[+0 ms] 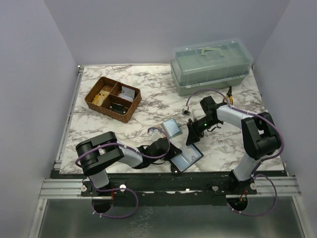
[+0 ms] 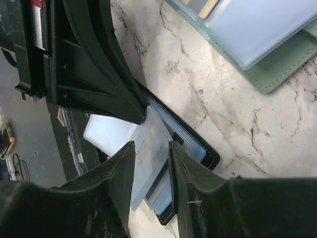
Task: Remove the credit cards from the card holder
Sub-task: Remove the credit card from the card holder.
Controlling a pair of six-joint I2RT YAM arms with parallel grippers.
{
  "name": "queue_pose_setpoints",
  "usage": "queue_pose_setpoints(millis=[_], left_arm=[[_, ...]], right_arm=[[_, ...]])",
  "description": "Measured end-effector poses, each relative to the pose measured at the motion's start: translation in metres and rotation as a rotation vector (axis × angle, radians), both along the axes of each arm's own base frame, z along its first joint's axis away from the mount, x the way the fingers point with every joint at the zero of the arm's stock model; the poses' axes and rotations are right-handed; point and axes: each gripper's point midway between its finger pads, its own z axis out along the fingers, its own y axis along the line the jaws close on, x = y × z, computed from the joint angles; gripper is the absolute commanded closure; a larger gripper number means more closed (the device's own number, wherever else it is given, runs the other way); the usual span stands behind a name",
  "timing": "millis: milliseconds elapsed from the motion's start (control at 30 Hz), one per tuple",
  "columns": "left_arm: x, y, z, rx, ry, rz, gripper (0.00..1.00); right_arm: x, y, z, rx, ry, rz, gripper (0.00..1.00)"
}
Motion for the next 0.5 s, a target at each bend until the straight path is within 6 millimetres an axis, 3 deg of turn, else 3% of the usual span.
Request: queue_pose_setpoints(millis=[367,433,500], left_arm=[[0.009,0.008,0.001,0.013,-0.085,-0.008,0.81],[0.01,0.01,0.002,0.013,-0.097,-0.011,0.76],[0.01,0.012,0.003,0.02,-0.122,-0.023,0.61]], right_arm=[[0.0,-0.003,-0.009,-0.045,0.038,-0.027,0.58],[0.0,-0.005,-0.011,-0.059,0.047,-0.033,0.58],[0.0,-0.006,-0.014,-0.07,0.053,-0.037,0.58]])
